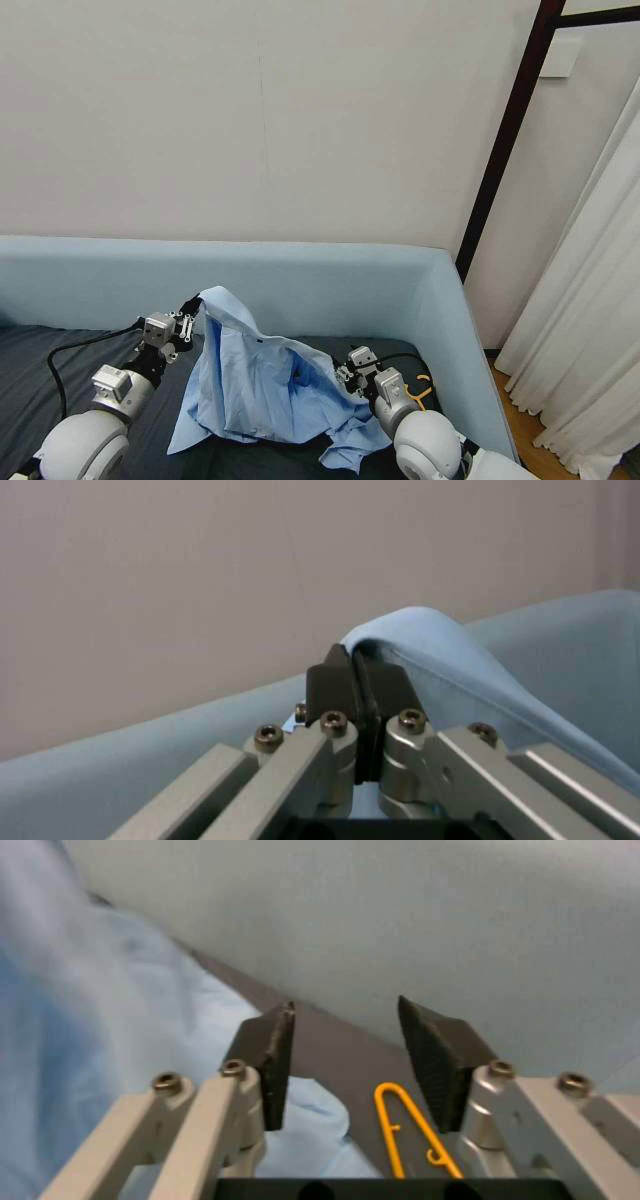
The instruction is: Pick up the clothes from the sofa and hang them on the clothes hanger.
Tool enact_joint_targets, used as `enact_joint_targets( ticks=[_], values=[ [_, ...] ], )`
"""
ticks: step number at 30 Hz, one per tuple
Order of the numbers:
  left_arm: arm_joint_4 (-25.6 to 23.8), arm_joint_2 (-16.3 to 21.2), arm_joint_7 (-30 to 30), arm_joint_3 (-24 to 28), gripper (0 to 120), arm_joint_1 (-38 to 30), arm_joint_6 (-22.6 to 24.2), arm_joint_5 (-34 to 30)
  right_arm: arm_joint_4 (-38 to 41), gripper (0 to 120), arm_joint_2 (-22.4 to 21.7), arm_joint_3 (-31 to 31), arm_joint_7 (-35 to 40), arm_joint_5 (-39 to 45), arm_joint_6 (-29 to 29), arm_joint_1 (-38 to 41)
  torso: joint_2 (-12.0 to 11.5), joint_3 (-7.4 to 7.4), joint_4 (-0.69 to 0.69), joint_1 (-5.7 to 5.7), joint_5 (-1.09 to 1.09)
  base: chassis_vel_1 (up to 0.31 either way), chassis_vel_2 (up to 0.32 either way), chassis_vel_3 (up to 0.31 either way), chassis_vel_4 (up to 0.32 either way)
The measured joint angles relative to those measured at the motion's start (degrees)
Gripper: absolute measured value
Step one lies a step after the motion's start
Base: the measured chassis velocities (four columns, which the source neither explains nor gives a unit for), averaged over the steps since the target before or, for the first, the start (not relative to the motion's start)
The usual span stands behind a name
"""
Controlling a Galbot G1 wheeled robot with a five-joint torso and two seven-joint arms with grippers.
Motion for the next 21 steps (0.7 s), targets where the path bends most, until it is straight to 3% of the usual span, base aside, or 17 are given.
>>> enact_joint_targets(
  ticks=[6, 8, 12, 13, 16, 21],
  values=[
    [0.5, 0.3, 0.0, 0.6, 0, -0.4, 0.0, -0.1, 0.3, 17, 0.4, 1.3, -2.8, -0.1, 4.5, -2.5, 0.0, 0.00, 0.00, 0.00, 0.00, 0.000, 0.000, 0.000, 0.000],
    [0.7, 0.4, 0.0, 0.8, 0, -0.6, 0.0, -0.1, 0.7, 19, 0.6, 1.8, -4.7, 0.8, 6.6, -3.2, 0.0, 0.00, 0.00, 0.00, 0.00, 0.000, 0.000, 0.000, 0.000],
    [1.1, 1.0, 0.2, 1.6, 0, -1.6, 0.1, -1.4, 1.4, 40, 1.4, 2.5, -14.5, 0.9, 14.8, -6.2, 0.0, 0.00, 0.00, 0.00, 0.00, 0.000, 0.000, 0.000, 0.000],
    [1.1, 1.0, 0.2, 1.6, 0, -1.6, 0.1, -1.4, 1.4, 40, 1.4, 2.5, -14.5, 0.9, 14.8, -6.2, 0.0, 0.00, 0.00, 0.00, 0.00, 0.000, 0.000, 0.000, 0.000],
    [0.4, 1.5, 0.3, 2.0, 0, -2.5, 0.3, -2.8, -0.5, 52, 2.3, 1.6, -20.4, -3.6, 19.8, -7.0, 0.0, 0.00, -0.01, 0.00, -0.01, 0.000, 0.000, 0.000, 0.000],
    [-0.5, 2.2, 0.1, 1.7, 0, -3.3, 0.8, -4.4, -5.0, 72, 4.7, -1.2, -20.7, -14.3, 22.4, -6.9, 0.0, 0.00, 0.00, 0.00, -0.01, 0.000, 0.000, 0.000, 0.000]
  ],
)
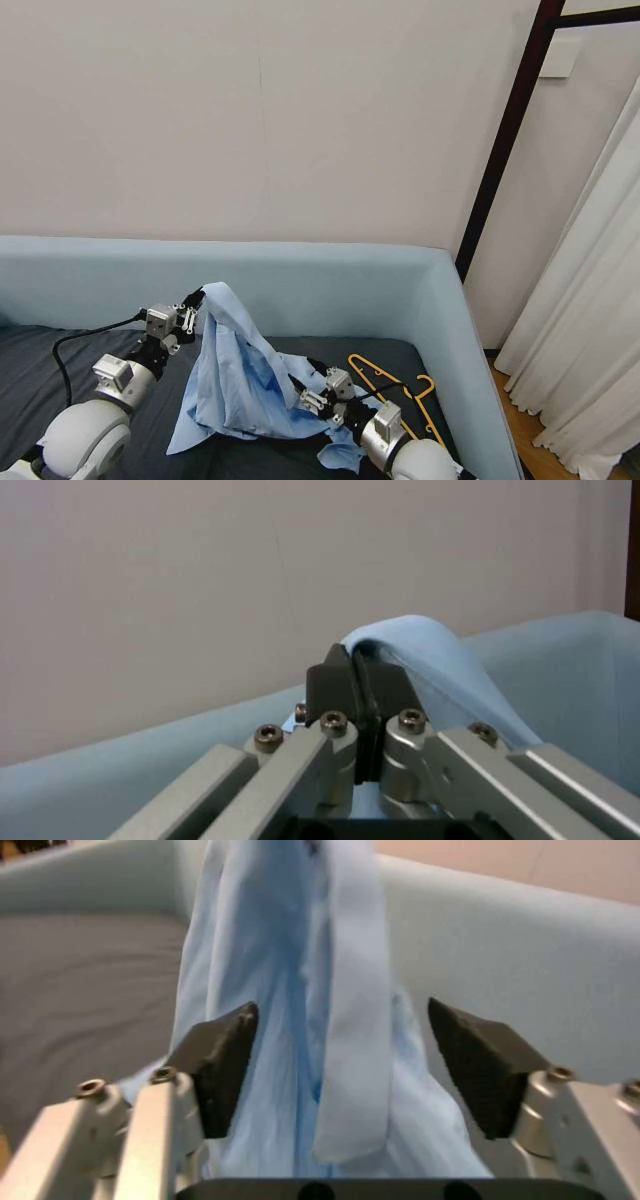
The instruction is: Pick up the clothes from the sofa and hang them on the clothes hanger.
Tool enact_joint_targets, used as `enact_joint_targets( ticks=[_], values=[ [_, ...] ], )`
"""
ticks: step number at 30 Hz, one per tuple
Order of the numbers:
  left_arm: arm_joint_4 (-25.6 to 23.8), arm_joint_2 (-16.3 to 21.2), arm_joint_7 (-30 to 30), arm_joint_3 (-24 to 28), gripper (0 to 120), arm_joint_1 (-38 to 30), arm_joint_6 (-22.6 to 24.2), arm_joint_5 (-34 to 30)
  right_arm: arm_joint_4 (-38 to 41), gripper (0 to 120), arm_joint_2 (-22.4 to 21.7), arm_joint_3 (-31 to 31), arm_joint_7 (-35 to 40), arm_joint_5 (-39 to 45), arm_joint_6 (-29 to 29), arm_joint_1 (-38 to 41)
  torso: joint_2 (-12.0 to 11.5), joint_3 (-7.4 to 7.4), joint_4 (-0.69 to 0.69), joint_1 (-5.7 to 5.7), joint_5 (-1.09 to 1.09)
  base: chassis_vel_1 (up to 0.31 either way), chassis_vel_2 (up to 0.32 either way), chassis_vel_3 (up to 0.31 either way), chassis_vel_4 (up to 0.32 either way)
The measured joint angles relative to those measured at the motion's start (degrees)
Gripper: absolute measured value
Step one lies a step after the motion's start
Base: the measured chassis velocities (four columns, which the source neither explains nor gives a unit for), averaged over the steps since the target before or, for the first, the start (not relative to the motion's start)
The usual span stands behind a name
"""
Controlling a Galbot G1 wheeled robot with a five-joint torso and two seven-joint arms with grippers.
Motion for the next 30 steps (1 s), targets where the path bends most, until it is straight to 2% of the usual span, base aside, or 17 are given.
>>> enact_joint_targets(
  ticks=[2, 3, 6, 10, 14, 19, 23, 27, 30],
  values=[
    [-0.4, 0.0, -0.3, -0.6, 0, -0.1, 0.1, -0.7, -2.4, 79, 1.3, -1.0, 0.9, -5.9, 0.7, -0.2, 0.0, 0.00, 0.00, 0.00, 0.01, 0.000, 0.000, 0.000, 0.000],
    [-0.4, 0.0, -0.3, -0.6, 0, -0.1, 0.1, -0.7, -2.4, 79, 1.3, -1.0, 0.9, -5.9, 0.7, -0.2, 0.0, 0.00, 0.00, 0.00, 0.01, 0.000, 0.000, 0.000, 0.000],
    [-0.8, 0.4, -1.0, -1.3, 0, -0.3, 0.3, -1.4, -6.2, 93, 3.2, -2.0, 3.2, -14.3, 1.3, -0.4, 0.0, 0.00, 0.00, 0.00, 0.00, 0.000, 0.000, 0.000, 0.000],
    [-1.0, 0.8, -1.2, -1.4, 0, -0.4, 0.4, -1.7, -7.6, 99, 4.4, -3.3, 5.4, -16.6, 0.8, -0.4, 0.0, 0.00, 0.00, 0.00, 0.02, 0.000, 0.000, 0.000, 0.000],
    [-1.2, 0.9, -1.3, -1.2, 0, -0.4, 0.4, -1.8, -8.4, 100, 6.2, -4.8, 7.4, -16.2, 0.7, 0.8, 0.0, 0.00, 0.00, 0.00, 0.01, 0.000, 0.000, 0.000, 0.000],
    [-1.2, 0.5, -1.2, -1.0, 0, -0.2, 0.5, -1.7, -7.9, 100, 7.8, -5.7, 8.6, -11.3, -0.2, 3.5, 0.0, 0.00, 0.00, 0.00, 0.01, 0.000, 0.000, 0.000, 0.000],
    [-1.2, 0.5, -1.2, -1.0, 0, -0.1, 0.5, -1.6, -5.8, 100, 8.2, -7.2, 10.8, -4.4, -4.7, 6.5, 0.0, 0.00, 0.00, 0.00, 0.01, 0.000, 0.000, 0.000, 0.000],
    [-1.2, 0.4, -1.2, -1.2, 0, 0.0, 0.5, -1.6, -3.4, 100, 9.9, -9.4, 17.1, 7.0, -11.0, 9.6, 0.0, 0.00, 0.00, 0.00, 0.01, 0.000, 0.000, 0.000, 0.000],
    [-1.4, 0.4, -1.3, -1.3, 0, 0.0, 0.5, -1.6, -3.4, 100, 11.2, -10.2, 20.3, 9.1, -13.1, 10.2, 0.0, 0.00, 0.00, 0.00, 0.00, 0.000, 0.000, 0.000, 0.000]
  ],
)
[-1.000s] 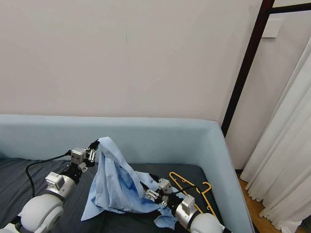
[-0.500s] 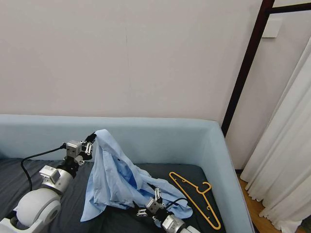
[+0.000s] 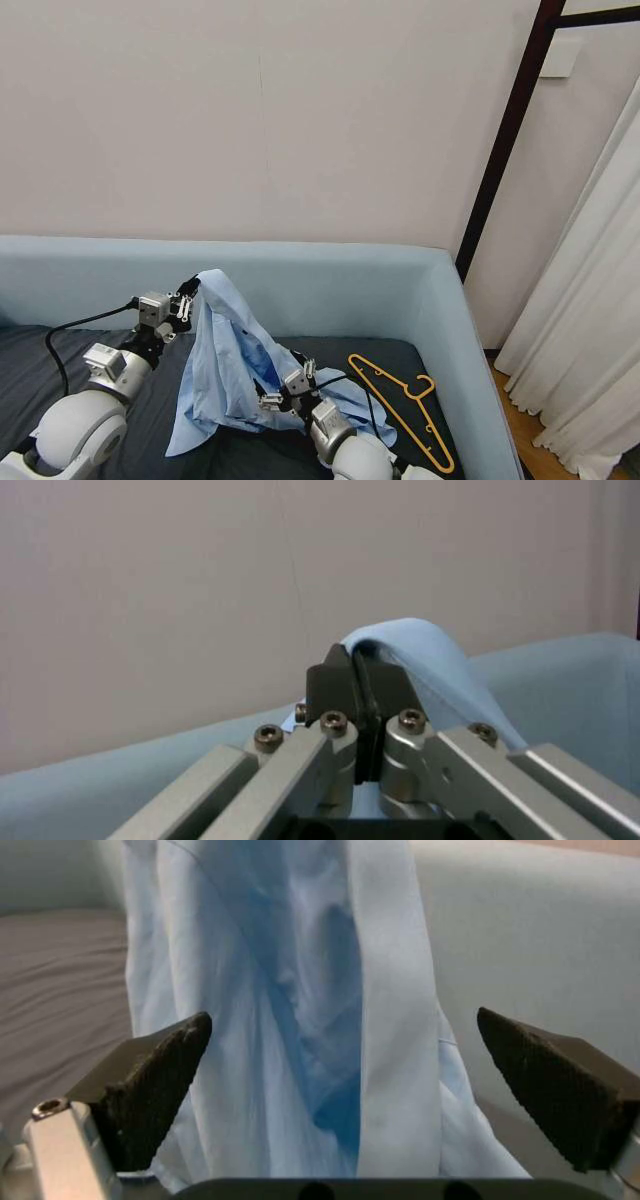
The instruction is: Pick up the clothes from the sofa and hang them on the clothes hanger.
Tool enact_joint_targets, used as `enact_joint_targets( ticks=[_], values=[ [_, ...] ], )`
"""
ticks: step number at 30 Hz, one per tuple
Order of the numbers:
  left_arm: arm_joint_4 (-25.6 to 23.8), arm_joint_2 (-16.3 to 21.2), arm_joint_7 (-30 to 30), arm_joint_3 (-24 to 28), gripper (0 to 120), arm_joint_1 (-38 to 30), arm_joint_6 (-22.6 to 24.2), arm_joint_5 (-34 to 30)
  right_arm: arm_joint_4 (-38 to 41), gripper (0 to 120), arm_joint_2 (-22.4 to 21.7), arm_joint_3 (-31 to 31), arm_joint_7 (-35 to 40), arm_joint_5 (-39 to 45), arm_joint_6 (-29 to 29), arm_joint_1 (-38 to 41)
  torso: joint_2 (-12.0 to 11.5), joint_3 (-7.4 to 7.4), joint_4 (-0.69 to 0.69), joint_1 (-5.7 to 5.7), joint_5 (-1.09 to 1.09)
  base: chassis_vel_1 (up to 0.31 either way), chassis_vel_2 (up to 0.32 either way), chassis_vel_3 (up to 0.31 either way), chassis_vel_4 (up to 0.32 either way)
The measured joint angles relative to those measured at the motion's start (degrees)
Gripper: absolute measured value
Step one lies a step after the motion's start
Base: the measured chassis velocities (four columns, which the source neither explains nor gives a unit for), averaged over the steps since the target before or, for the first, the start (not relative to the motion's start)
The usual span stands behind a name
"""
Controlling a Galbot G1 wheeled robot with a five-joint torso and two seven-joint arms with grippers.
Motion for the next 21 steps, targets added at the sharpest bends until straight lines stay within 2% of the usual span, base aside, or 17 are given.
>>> enact_joint_targets(
  ticks=[3, 7, 9, 11, 13, 18, 19, 21],
  values=[
    [-0.2, 0.0, -0.1, -0.1, 0, 0.0, 0.0, 0.0, -0.5, 97, 1.0, -0.5, 2.4, 0.2, -2.2, 0.1, 0.0, 0.00, 0.00, 0.00, 0.01, 0.000, 0.000, 0.000, 0.000],
    [-0.7, 0.0, -0.3, -0.3, 0, 0.1, 0.0, -0.1, -1.8, 82, 1.8, -1.1, 6.1, -1.3, -5.5, -0.2, 0.0, 0.00, -0.01, 0.00, 0.01, 0.000, 0.000, 0.000, 0.000],
    [-0.8, -0.1, -0.3, -0.4, 0, 0.2, 0.0, -0.1, -2.2, 79, 2.0, -1.1, 6.7, -1.8, -5.8, -0.3, 0.0, 0.00, -0.01, 0.00, 0.00, 0.000, 0.000, 0.000, 0.000],
    [-1.0, -0.3, -0.4, -0.6, 0, 0.4, 0.0, -0.1, -2.9, 67, 2.2, -0.9, 7.7, -2.5, -6.0, -0.5, 0.0, 0.00, -0.01, 0.00, 0.01, 0.000, 0.000, 0.000, 0.000],
    [-1.0, -0.4, -0.5, -0.7, 0, 0.4, 0.0, -0.1, -2.9, 63, 2.3, -0.7, 7.8, -2.6, -6.0, -0.6, 0.0, 0.00, -0.01, 0.00, 0.01, 0.000, 0.000, 0.000, 0.000],
    [-1.0, -0.6, -0.5, -0.7, 0, 0.5, 0.0, 0.0, -2.3, 43, 1.9, -0.4, 7.8, -2.8, -5.6, -0.6, 0.0, 0.00, 0.00, 0.00, 0.01, 0.000, 0.000, 0.000, 0.000],
    [-1.0, -0.6, -0.5, -0.7, 0, 0.5, 0.0, 0.0, -2.3, 43, 1.9, -0.4, 7.8, -2.8, -5.6, -0.6, 0.0, 0.00, 0.00, 0.00, 0.01, 0.000, 0.000, 0.000, 0.000],
    [-0.9, -0.6, -0.5, -0.7, 0, 0.5, -0.1, 0.0, -1.4, 32, 1.1, 0.0, 7.7, -2.7, -5.6, -0.7, 0.0, 0.00, 0.00, 0.00, 0.01, 0.000, 0.000, 0.000, 0.000]
  ],
)
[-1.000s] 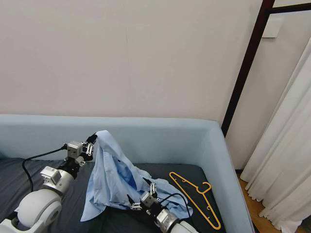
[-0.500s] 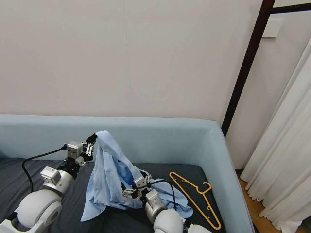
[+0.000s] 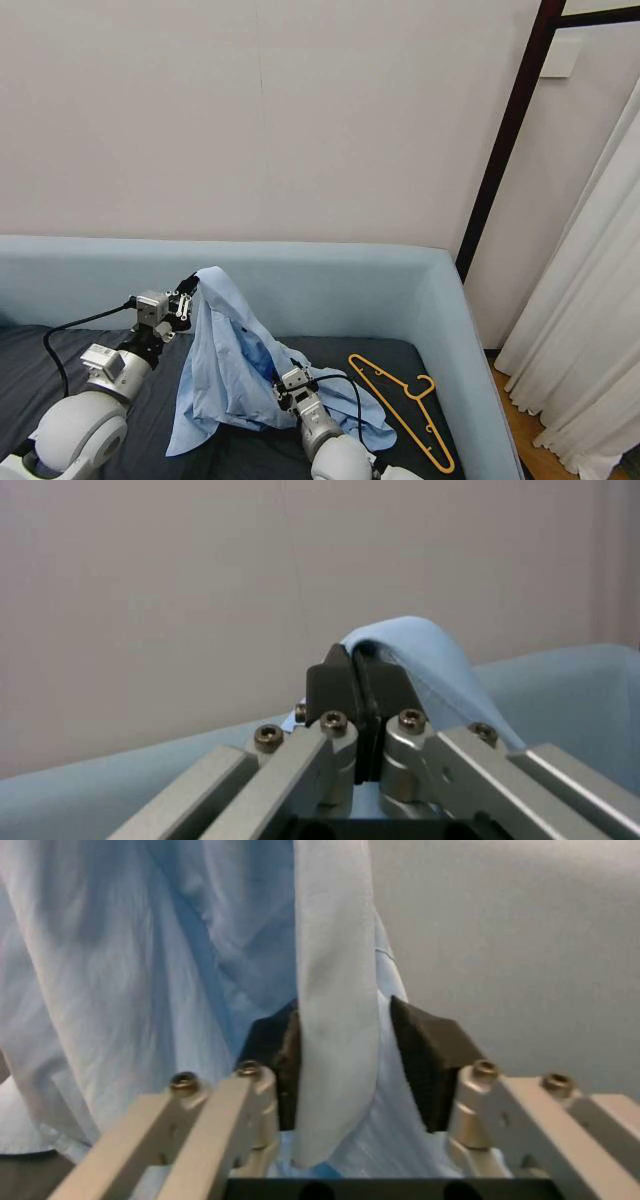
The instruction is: Pick up the clothes from the sofa and hang them on the clothes hanger.
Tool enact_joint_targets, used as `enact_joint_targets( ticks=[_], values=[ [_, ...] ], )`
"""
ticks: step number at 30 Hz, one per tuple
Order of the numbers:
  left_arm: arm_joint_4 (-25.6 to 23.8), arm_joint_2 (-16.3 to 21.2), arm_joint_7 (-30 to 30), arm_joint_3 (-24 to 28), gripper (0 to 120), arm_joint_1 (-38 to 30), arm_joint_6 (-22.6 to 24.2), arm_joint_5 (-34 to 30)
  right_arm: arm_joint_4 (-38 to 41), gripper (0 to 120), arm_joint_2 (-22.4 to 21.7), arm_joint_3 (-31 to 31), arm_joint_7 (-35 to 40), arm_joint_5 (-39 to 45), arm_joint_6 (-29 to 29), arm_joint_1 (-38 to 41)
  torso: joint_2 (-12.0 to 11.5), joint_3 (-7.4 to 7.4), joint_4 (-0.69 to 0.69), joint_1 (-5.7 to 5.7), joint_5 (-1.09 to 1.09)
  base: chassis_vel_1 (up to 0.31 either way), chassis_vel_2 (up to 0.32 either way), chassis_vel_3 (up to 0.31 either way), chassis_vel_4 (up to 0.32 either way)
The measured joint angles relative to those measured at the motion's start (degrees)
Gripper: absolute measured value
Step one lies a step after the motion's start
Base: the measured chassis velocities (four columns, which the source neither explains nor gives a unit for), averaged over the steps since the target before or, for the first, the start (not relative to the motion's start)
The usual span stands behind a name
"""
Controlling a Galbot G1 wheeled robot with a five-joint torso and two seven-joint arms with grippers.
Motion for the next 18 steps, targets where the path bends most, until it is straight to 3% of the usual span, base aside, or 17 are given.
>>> enact_joint_targets(
  ticks=[9, 18],
  values=[
    [0.3, 0.1, -0.1, 0.2, 0, -0.3, -0.1, 0.0, 2.3, 1, -2.7, 1.6, -1.3, 0.3, 0.6, -1.1, 0.0, 0.00, 0.00, 0.00, 0.00, 0.000, 0.000, 0.000, 0.000],
    [0.5, 0.2, -0.1, 0.3, 0, -0.7, -0.7, -0.1, 6.7, 0, -6.7, 6.0, -7.9, 2.3, 5.4, -0.6, 0.0, 0.00, 0.00, 0.00, 0.01, 0.000, 0.000, 0.000, 0.000]
  ],
)
